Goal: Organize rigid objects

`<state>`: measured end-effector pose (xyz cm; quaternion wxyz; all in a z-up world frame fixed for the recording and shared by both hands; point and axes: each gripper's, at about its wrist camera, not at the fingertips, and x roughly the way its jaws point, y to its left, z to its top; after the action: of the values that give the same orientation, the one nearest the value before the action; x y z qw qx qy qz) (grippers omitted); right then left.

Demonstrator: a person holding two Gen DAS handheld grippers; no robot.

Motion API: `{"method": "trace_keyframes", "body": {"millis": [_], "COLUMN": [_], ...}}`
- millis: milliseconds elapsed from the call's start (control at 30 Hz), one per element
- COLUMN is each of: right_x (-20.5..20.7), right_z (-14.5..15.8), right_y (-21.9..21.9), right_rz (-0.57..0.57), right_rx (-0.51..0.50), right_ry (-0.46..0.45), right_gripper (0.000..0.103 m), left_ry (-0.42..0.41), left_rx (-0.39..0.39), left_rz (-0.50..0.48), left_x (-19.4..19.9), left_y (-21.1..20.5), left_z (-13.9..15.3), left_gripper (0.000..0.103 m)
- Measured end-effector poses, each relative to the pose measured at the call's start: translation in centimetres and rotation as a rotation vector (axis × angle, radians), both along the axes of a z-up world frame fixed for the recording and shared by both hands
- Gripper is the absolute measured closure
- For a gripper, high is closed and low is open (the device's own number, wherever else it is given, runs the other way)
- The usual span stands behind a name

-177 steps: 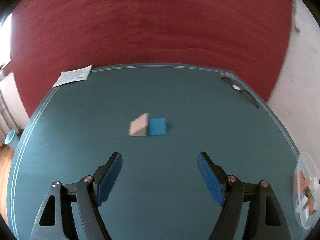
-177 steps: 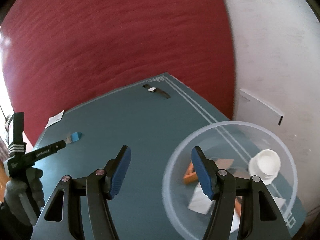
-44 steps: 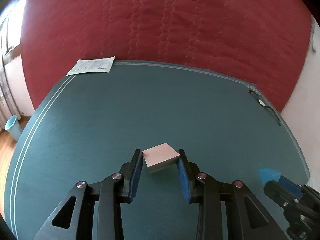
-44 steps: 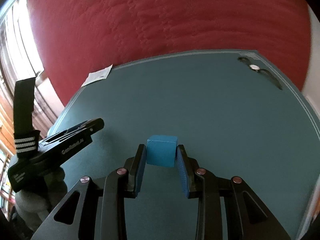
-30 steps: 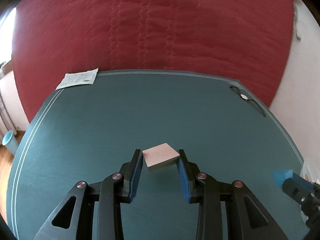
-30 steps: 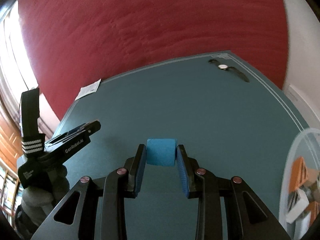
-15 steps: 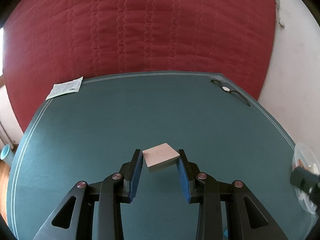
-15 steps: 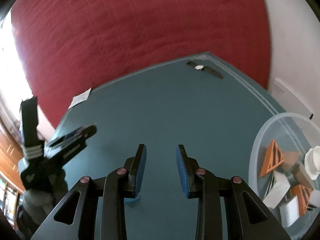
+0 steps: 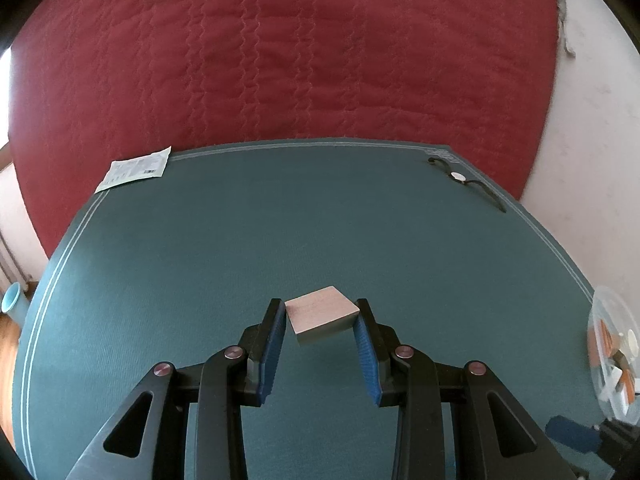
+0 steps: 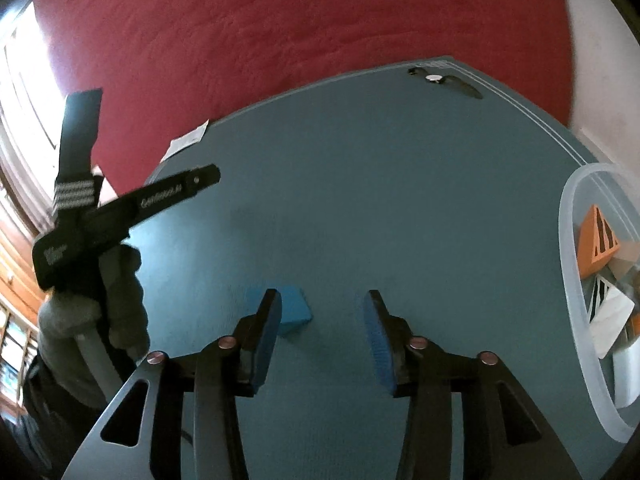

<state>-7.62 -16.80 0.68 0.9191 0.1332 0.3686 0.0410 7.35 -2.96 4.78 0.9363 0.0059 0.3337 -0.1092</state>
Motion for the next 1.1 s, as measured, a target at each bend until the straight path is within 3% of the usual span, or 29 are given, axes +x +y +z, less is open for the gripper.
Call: {"method": "trace_keyframes", "body": {"millis": [167, 433, 500, 767, 967, 1100], "right_x": [-0.1, 0.7, 1.1, 1.6, 1.1, 1.8], "right_z": [-0.6, -1.0, -1.3, -1.5, -0.7, -0.9], "right_y": [1.2, 2.8, 3.1, 0.7, 2.4, 4.3], "right_rz": [0.031, 0.104, 0.088, -0.005, 0.13, 0.201], "right_rx": [-0.089, -0.094, -0.135, -0.123, -0.088, -0.187], "right_ry": [0.016, 0.024, 0.045, 0.067, 0.009, 0.01], "right_gripper": [0.059, 0.059, 0.059, 0.059, 0.059, 0.059], "left_ry": [0.009, 0.016, 0.017, 0.028, 0.031, 0.029], "left_rx": [-0.009, -0.004, -0.005, -0.01, -0.008, -0.008], "left_rz": [0.016, 0.022, 0.023, 0.032, 0.032, 0.034], "left_x": [0.2, 0.2, 0.3, 0.7, 0.7, 0.6], "left_y": [0.5, 0.4, 0.5, 0.6, 0.7, 0.6], "left_z": [-0.1, -0.4, -0.4, -0.6, -0.7, -0.6], "left_gripper": [0.066, 0.066, 0.066, 0.066, 0.066, 0.066]}}
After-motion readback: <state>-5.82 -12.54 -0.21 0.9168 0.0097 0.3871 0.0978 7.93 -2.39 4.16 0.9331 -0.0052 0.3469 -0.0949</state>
